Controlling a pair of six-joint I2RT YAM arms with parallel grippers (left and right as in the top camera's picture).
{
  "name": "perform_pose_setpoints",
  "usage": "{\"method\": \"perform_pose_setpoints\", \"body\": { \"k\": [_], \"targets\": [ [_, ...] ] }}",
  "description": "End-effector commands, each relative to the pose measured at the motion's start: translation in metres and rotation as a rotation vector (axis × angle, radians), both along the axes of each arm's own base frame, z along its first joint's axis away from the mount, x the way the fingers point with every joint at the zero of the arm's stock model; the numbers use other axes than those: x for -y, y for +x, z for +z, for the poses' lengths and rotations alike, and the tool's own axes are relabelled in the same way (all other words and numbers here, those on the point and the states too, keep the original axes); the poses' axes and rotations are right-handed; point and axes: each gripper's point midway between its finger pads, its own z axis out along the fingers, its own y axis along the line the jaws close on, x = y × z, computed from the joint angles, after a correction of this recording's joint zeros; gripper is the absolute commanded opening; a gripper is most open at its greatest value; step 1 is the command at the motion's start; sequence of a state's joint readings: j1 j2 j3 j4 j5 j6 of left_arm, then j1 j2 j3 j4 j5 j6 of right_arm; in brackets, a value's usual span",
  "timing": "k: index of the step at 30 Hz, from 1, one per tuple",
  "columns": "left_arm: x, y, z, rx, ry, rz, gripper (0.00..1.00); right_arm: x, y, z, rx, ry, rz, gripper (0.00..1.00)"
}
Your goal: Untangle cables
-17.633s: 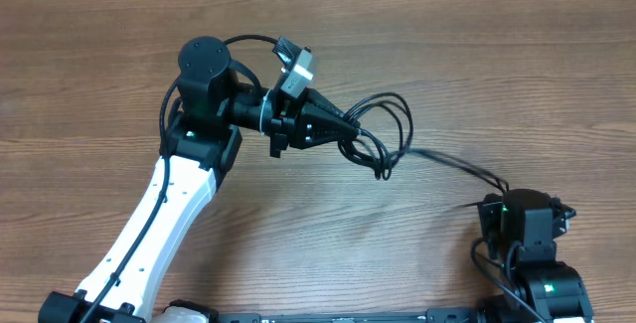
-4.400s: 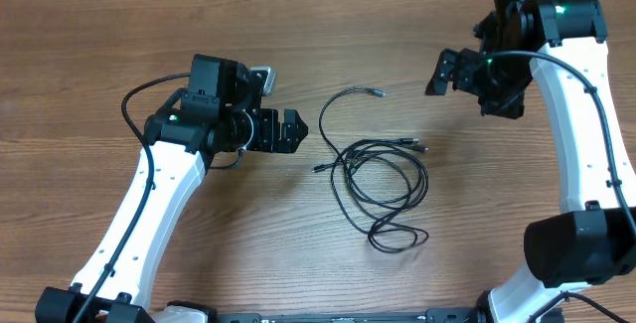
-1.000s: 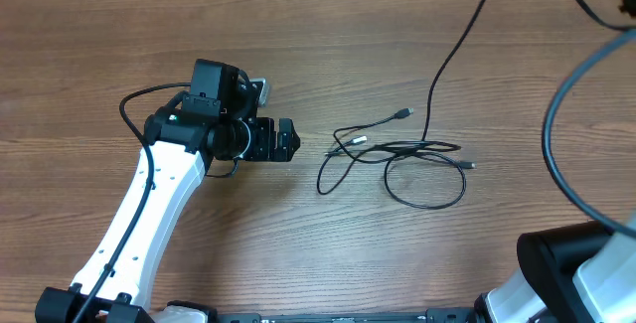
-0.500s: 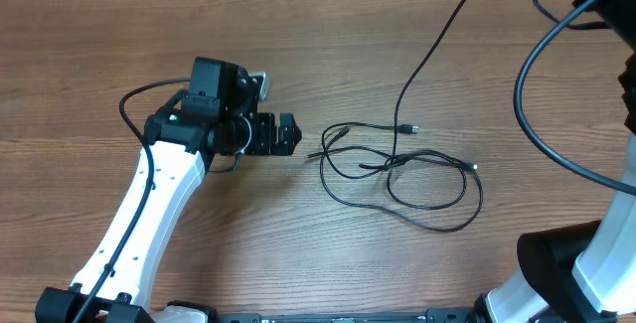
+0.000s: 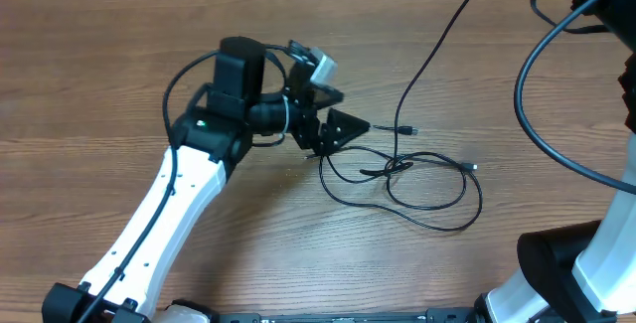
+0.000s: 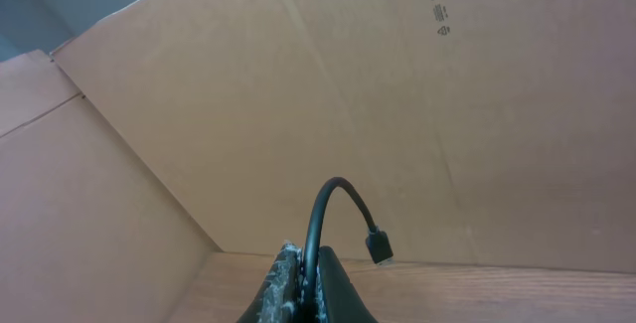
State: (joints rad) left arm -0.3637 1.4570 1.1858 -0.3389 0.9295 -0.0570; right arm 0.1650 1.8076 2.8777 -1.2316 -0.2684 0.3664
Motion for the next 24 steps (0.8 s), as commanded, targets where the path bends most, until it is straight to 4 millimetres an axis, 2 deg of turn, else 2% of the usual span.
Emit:
{"method": "perform_pose_setpoints", "body": {
  "k": [1,5,12,14,18,19,21,23,24],
  "targets": [
    [0.02,-0.019,0.017,0.099,-0.042,-0.117,0.96,-0.004,-0.007,0.004,0.007,0.014,0.038,0.04],
    [0.039,-0.036,0.02,0.196,-0.04,-0.205,0.9,-0.012,-0.011,0.004,-0.004,0.036,0.086,0.04],
    [0.059,-0.04,0.009,0.237,0.037,-0.169,0.91,-0.017,-0.015,0.005,-0.013,0.059,0.122,0.04],
    [0.063,-0.038,0.006,0.256,0.067,-0.141,0.87,-0.021,-0.017,0.005,-0.015,0.063,0.144,0.04],
    [0.065,-0.033,0.003,0.274,0.095,-0.105,0.67,-0.024,-0.02,0.005,-0.018,0.065,0.169,0.04],
    [0.065,-0.032,0.005,0.278,0.091,-0.104,0.53,-0.024,-0.019,0.005,-0.018,0.065,0.169,0.04],
    [0.066,-0.032,0.007,0.284,0.084,-0.105,0.36,-0.024,-0.019,0.005,-0.018,0.065,0.168,0.04],
    [0.066,-0.032,0.007,0.286,0.082,-0.104,0.04,-0.022,-0.018,0.005,-0.017,0.064,0.158,0.04],
    [0.066,-0.032,0.007,0.274,0.08,-0.1,0.04,-0.019,-0.017,0.005,-0.017,0.064,0.148,0.04]
  ]
}}
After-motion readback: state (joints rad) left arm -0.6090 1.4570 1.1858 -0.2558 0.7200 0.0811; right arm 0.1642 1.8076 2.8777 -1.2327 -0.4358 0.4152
